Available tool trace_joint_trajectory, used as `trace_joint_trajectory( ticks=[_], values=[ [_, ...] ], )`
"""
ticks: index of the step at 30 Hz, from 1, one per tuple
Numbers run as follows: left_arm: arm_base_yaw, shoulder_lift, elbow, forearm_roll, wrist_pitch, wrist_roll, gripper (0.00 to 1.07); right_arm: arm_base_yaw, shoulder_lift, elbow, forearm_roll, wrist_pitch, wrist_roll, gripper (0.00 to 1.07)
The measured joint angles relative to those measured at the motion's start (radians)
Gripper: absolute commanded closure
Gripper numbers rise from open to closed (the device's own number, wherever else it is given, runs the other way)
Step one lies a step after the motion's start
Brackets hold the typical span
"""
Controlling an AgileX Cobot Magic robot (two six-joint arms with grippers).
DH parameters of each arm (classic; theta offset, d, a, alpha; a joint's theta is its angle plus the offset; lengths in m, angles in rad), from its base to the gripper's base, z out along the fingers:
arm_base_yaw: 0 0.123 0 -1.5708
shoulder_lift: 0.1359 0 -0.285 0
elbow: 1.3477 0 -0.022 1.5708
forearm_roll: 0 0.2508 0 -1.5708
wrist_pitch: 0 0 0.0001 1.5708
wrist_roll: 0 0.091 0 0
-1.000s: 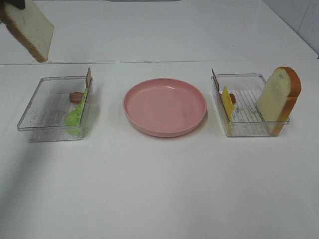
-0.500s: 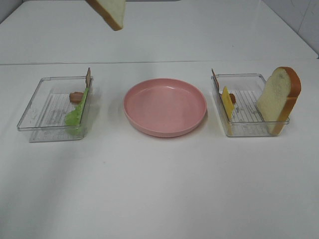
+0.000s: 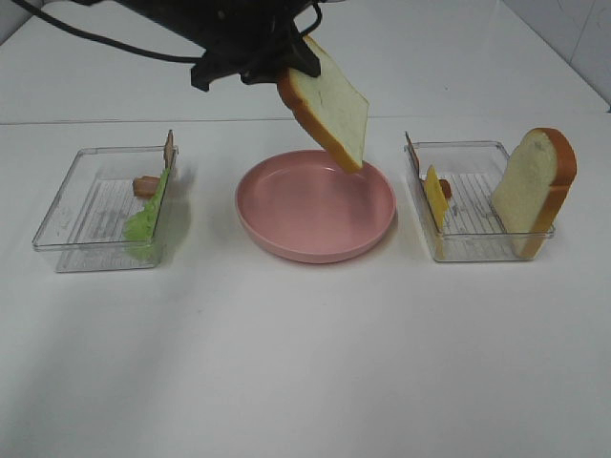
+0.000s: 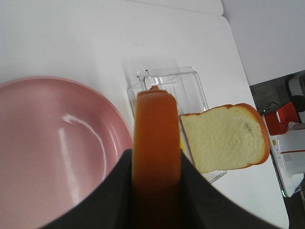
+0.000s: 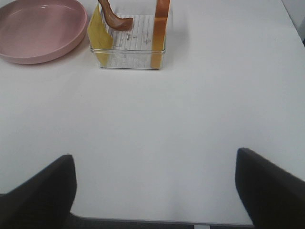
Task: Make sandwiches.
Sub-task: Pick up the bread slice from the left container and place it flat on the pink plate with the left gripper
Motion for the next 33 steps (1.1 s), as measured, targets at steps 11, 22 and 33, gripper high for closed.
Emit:
trace_joint_trajectory(
  ticks=[11, 22, 33],
  values=[
    [-0.002, 0.129, 0.0, -0.094, -0.006, 0.012, 1.06, 0.0, 0.0, 0.0, 0.0, 0.0, 0.0, 0.2],
    [-0.002, 0.2, 0.0, -0.164, -0.048, 0.011, 1.06, 0.0, 0.0, 0.0, 0.0, 0.0, 0.0, 0.2],
    [-0.002, 0.231, 0.0, -0.192, -0.064, -0.006, 1.0, 0.0, 0.0, 0.0, 0.0, 0.0, 0.0, 0.2]
  ],
)
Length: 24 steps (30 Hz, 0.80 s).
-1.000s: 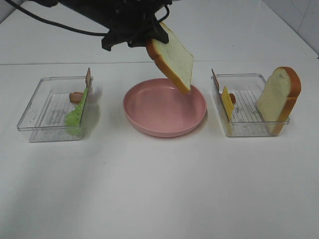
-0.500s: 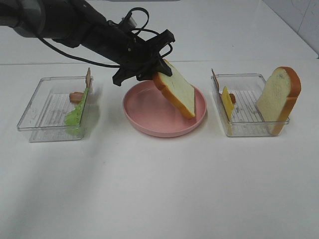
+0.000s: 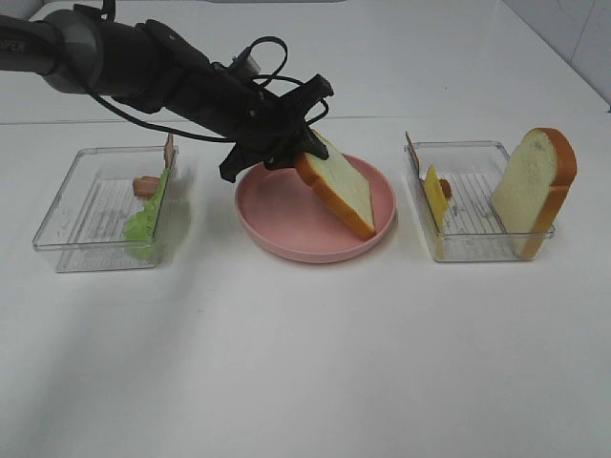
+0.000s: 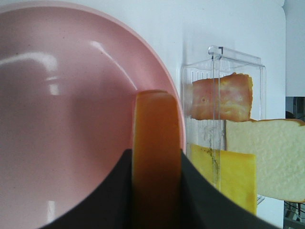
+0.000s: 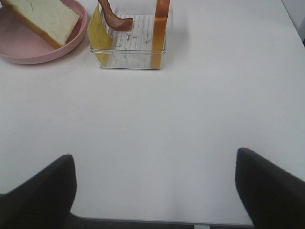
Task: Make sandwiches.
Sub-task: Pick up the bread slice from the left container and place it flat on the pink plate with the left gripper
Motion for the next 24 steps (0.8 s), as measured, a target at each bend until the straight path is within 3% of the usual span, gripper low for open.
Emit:
trace_joint_trajectory(
  ticks=[4, 6, 7, 8, 9, 10, 11, 12, 15, 24],
  values=[
    [0.0, 0.001, 0.0, 0.004, 0.0, -0.006, 0.89, 0.0, 0.0, 0.0, 0.0, 0.0, 0.0, 0.2],
    [0.0, 0.001, 0.0, 0.009, 0.0, -0.018, 0.67, 0.0, 0.0, 0.0, 0.0, 0.0, 0.0, 0.2],
    [0.0, 0.001, 0.0, 0.009, 0.0, -0.018, 0.67, 0.0, 0.0, 0.0, 0.0, 0.0, 0.0, 0.2],
    [0.0, 0.001, 0.0, 0.014, 0.0, -0.025, 0.48, 0.0, 0.0, 0.0, 0.0, 0.0, 0.0, 0.2],
    [0.0, 0.001, 0.0, 0.014, 0.0, -0.025, 0.48, 0.0, 0.0, 0.0, 0.0, 0.0, 0.0, 0.2],
    [0.0, 0.001, 0.0, 0.018, 0.0, -0.027, 0.29, 0.0, 0.0, 0.0, 0.0, 0.0, 0.0, 0.2],
    [0.0, 0.001, 0.0, 0.018, 0.0, -0.027, 0.29, 0.0, 0.0, 0.0, 0.0, 0.0, 0.0, 0.2],
    [0.0, 0.001, 0.0, 0.021, 0.001, -0.027, 0.16, 0.0, 0.0, 0.0, 0.0, 0.0, 0.0, 0.2],
    [0.0, 0.001, 0.0, 0.032, 0.002, -0.027, 0.11, 0.0, 0.0, 0.0, 0.0, 0.001, 0.0, 0.2],
    [0.0, 0.003, -0.062, 0.119, 0.078, -0.063, 0.11, 0.0, 0.0, 0.0, 0.0, 0.001, 0.0, 0.2]
  ],
)
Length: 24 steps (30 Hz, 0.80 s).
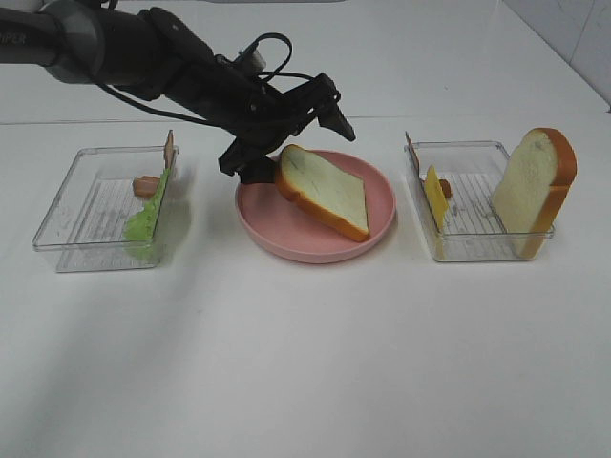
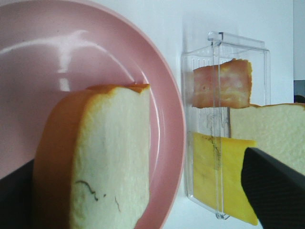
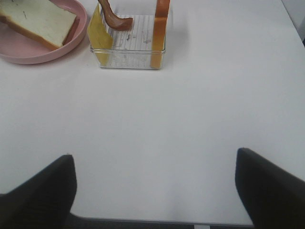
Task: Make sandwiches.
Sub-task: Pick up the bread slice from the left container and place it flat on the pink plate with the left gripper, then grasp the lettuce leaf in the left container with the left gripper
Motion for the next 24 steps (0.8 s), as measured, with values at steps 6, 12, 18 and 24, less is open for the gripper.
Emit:
trace_joint_trajectory(
  ticks=[6, 12, 18, 24],
  values=[
    [-0.003, 0.0, -0.148, 0.282, 0.125, -0.22, 0.11, 0.0, 0.0, 0.0, 0.0, -0.001, 0.0, 0.2],
    [-0.003, 0.0, -0.267, 0.521, 0.27, -0.349, 0.11, 0.0, 0.0, 0.0, 0.0, -0.001, 0.0, 0.2],
    [-0.003, 0.0, -0.362, 0.61, 0.387, -0.361, 0.11, 0.0, 0.0, 0.0, 0.0, 0.0, 0.0, 0.2],
    [-0.003, 0.0, -0.483, 0.736, 0.578, -0.359, 0.11, 0.0, 0.0, 0.0, 0.0, 0.0, 0.0, 0.2]
  ],
)
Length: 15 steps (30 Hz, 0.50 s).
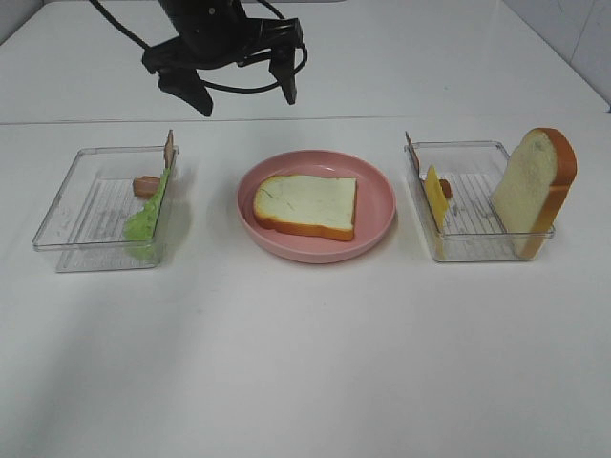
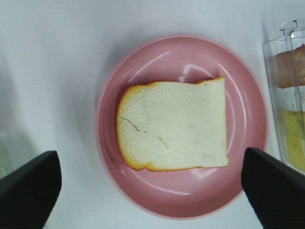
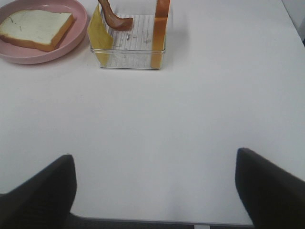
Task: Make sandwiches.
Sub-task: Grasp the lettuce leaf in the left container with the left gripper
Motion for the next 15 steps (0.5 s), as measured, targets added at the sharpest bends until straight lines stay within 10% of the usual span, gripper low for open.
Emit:
trace_joint_trajectory(
  ticks=[15],
  values=[
    [0.023, -0.11, -0.083, 0.082, 0.041, 0.123, 0.11, 0.0, 0.0, 0.0, 0.0, -0.001, 0.0, 0.2]
  ],
)
